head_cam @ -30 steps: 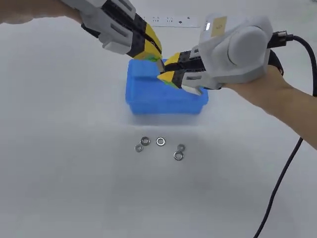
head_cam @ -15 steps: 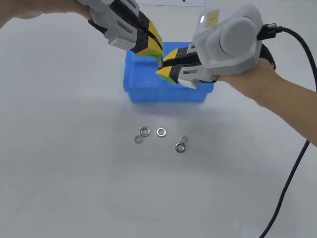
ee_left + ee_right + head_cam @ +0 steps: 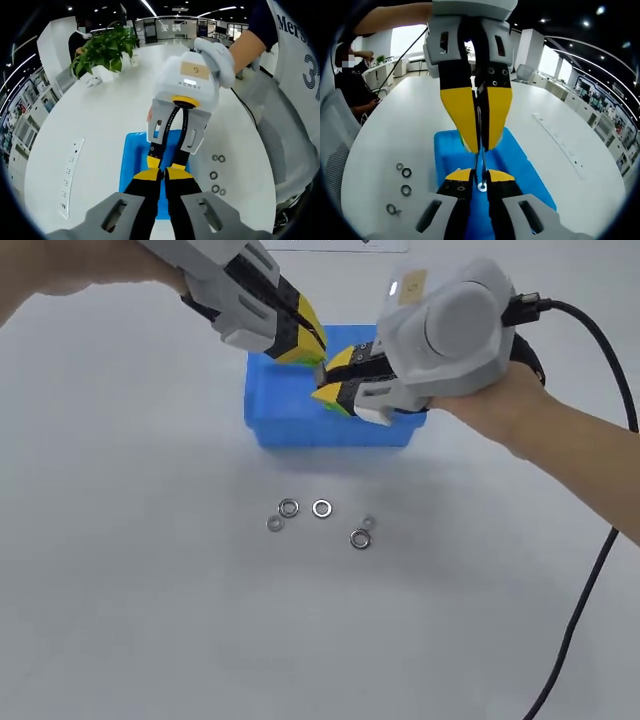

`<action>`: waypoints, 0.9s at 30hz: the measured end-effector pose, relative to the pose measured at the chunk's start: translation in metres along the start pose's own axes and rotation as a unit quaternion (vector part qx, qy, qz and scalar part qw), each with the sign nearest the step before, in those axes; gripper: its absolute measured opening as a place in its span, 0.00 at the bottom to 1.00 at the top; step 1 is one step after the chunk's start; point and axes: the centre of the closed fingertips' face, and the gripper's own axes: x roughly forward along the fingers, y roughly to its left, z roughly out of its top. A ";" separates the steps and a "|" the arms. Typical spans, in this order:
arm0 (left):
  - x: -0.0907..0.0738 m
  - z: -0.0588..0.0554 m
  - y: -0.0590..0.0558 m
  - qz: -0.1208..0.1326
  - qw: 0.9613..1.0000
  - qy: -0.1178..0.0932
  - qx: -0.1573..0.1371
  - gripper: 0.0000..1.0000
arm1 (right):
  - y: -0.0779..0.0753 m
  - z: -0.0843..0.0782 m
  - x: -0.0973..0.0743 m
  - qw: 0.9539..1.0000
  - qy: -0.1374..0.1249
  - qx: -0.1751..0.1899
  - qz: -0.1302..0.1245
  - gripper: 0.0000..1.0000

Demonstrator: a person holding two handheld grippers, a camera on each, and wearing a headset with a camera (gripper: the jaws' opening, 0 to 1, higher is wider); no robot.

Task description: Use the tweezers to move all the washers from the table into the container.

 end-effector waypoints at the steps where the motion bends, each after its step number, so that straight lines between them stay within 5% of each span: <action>1: -0.001 0.002 -0.001 0.000 1.000 -0.001 0.002 0.07 | -0.001 0.003 -0.002 1.000 -0.002 -0.002 -0.002 0.12; 14: -0.038 0.035 -0.015 0.020 0.999 -0.032 0.022 0.07 | 0.005 0.039 -0.035 0.999 -0.043 -0.025 -0.013 0.12; 22: -0.056 0.059 -0.048 0.015 0.997 -0.063 0.036 0.07 | 0.033 0.056 -0.068 0.996 -0.070 -0.050 -0.015 0.12; 27: -0.054 0.067 -0.069 0.009 0.997 -0.074 0.033 0.07 | 0.054 0.053 -0.083 0.996 -0.069 -0.048 -0.015 0.12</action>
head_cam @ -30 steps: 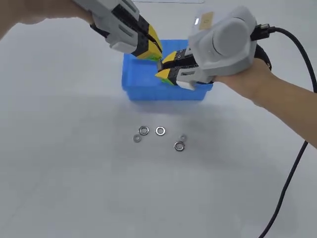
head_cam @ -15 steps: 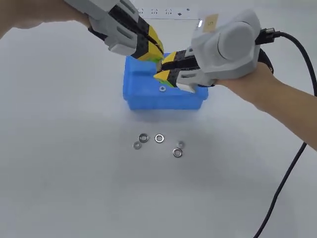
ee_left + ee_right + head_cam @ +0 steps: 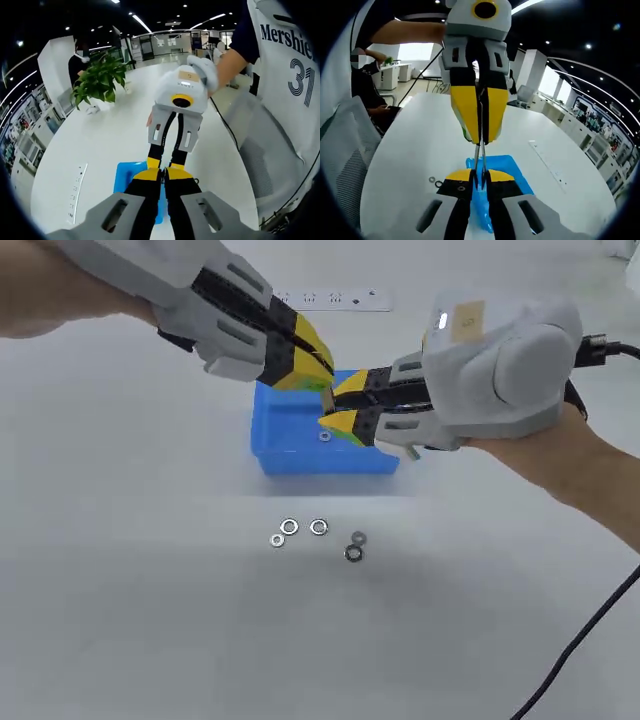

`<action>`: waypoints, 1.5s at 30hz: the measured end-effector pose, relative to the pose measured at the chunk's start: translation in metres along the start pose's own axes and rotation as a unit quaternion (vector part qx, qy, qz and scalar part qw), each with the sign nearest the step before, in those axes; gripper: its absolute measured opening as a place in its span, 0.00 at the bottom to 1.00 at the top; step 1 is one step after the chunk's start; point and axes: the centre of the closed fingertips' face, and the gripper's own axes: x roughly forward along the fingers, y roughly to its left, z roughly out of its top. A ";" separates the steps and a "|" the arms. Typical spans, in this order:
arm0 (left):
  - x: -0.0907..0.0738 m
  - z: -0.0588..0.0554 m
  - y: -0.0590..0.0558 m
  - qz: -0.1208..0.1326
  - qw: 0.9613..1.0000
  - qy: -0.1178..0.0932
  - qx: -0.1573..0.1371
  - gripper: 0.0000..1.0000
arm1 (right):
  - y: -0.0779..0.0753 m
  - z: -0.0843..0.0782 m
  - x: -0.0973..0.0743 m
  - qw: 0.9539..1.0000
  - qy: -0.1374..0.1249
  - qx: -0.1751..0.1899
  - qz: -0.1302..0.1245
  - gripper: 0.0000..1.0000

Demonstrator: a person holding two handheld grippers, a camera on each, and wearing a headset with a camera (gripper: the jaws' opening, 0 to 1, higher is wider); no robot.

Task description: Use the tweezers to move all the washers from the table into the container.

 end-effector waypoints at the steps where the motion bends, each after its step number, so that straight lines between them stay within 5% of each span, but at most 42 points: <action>1: 0.001 0.001 -0.006 -0.004 1.000 -0.001 0.001 0.07 | 0.005 -0.001 -0.003 1.000 0.000 0.004 0.002 0.12; 13: 0.018 -0.001 -0.052 -0.022 0.999 -0.010 -0.024 0.07 | 0.050 -0.019 -0.016 0.999 0.010 0.025 0.022 0.12; 20: 0.028 -0.003 -0.067 -0.027 0.999 -0.019 -0.042 0.07 | 0.064 -0.032 -0.020 0.999 0.018 0.037 0.029 0.12; 45: 0.046 -0.013 -0.074 -0.051 0.997 -0.014 -0.049 0.07 | 0.076 -0.053 -0.020 0.997 0.035 0.053 0.034 0.13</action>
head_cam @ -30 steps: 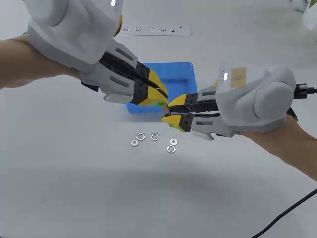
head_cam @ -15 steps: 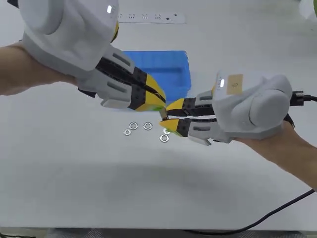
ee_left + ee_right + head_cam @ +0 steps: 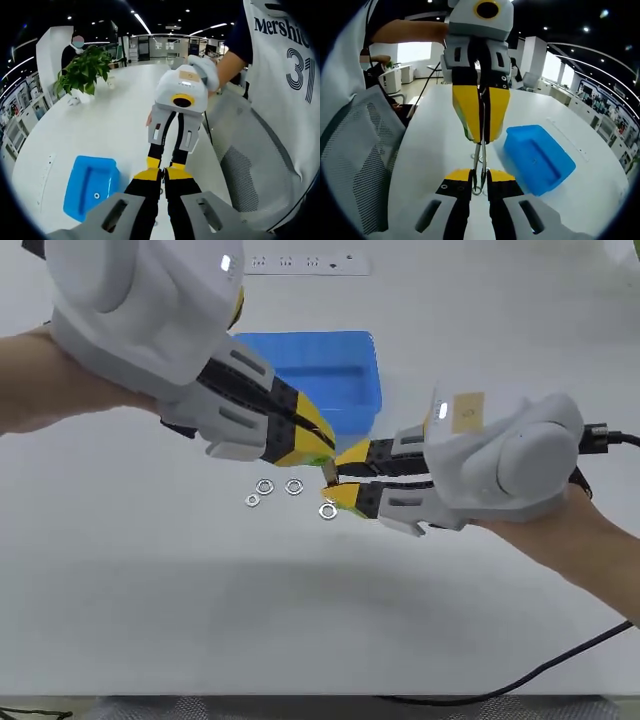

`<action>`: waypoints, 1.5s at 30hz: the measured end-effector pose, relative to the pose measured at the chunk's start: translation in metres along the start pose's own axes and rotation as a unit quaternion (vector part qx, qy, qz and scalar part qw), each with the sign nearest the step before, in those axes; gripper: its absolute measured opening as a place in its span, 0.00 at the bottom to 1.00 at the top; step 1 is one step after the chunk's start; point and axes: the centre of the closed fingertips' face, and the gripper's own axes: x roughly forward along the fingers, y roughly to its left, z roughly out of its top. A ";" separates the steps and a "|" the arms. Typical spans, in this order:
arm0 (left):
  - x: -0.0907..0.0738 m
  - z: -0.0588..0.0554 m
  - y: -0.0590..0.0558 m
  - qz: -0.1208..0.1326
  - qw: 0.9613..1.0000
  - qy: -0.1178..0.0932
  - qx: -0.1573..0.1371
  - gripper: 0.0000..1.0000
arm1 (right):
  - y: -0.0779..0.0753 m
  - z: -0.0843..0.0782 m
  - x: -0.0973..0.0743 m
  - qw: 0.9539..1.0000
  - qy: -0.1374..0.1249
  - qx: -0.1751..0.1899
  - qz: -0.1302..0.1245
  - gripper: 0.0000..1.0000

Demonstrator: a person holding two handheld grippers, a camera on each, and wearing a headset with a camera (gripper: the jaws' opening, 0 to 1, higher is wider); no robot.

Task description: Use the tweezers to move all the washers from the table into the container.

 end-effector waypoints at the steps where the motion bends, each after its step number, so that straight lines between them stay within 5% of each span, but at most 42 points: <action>1: 0.001 -0.002 0.000 0.000 1.000 0.002 -0.001 0.07 | 0.001 -0.001 0.000 1.000 0.001 -0.001 0.001 0.13; 23: 0.007 -0.032 0.006 -0.004 0.999 0.026 -0.017 0.07 | 0.006 -0.016 0.024 1.000 0.006 0.018 0.024 0.13; 45: 0.014 -0.031 0.009 -0.008 1.000 0.022 -0.016 0.07 | 0.003 -0.020 0.026 0.999 0.002 0.032 0.015 0.13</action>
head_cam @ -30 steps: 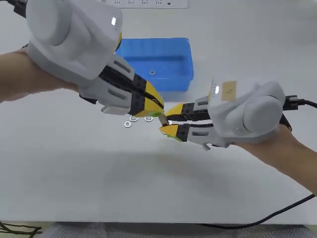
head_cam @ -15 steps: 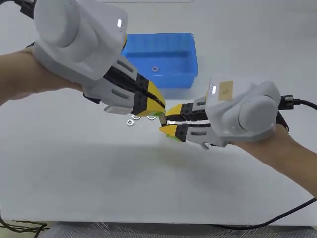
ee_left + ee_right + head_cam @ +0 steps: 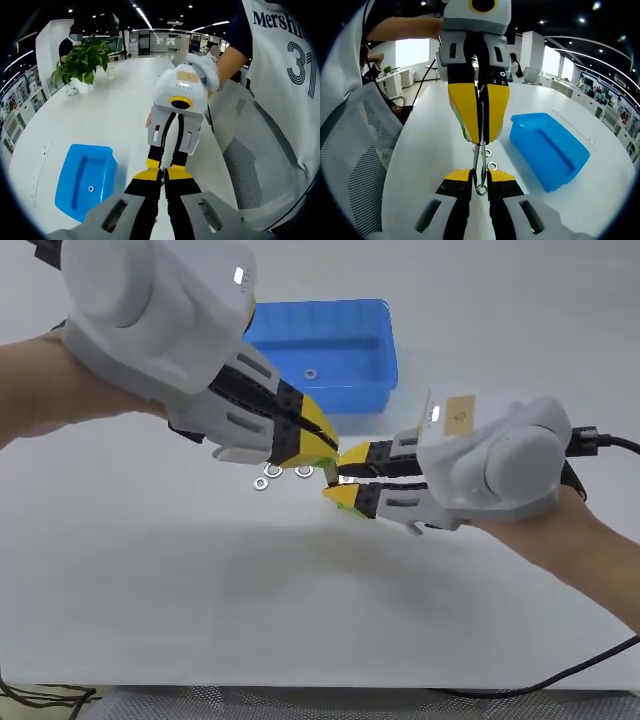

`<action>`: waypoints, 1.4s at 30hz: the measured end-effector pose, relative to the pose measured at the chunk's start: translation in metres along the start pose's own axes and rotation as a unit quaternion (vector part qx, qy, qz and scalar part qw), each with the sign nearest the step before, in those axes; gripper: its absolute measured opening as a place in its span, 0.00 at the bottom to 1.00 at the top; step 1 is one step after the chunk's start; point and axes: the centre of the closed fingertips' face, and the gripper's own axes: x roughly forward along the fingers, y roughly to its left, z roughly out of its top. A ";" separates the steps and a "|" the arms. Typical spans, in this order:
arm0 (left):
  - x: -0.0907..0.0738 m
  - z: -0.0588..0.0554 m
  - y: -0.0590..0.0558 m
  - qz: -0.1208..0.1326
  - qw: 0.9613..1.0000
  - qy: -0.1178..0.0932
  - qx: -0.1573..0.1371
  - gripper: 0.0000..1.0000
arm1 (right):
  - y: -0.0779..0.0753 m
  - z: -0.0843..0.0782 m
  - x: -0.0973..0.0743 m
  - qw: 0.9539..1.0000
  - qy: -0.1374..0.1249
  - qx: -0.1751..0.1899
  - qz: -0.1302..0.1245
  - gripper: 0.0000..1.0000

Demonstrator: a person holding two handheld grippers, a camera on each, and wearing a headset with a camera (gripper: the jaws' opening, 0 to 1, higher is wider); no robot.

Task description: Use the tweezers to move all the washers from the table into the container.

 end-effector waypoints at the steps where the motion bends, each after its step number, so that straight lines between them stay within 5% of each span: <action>1: 0.001 -0.001 0.000 -0.001 1.000 0.001 -0.001 0.07 | 0.000 -0.001 0.000 1.000 0.002 -0.001 0.000 0.13; 32: 0.002 0.002 -0.011 -0.010 1.000 0.012 0.003 0.07 | 0.003 -0.006 -0.005 1.000 0.007 0.011 0.008 0.10; 42: -0.015 0.012 -0.010 -0.005 1.000 0.011 0.008 0.07 | 0.000 0.014 -0.010 1.000 -0.005 0.001 0.002 0.10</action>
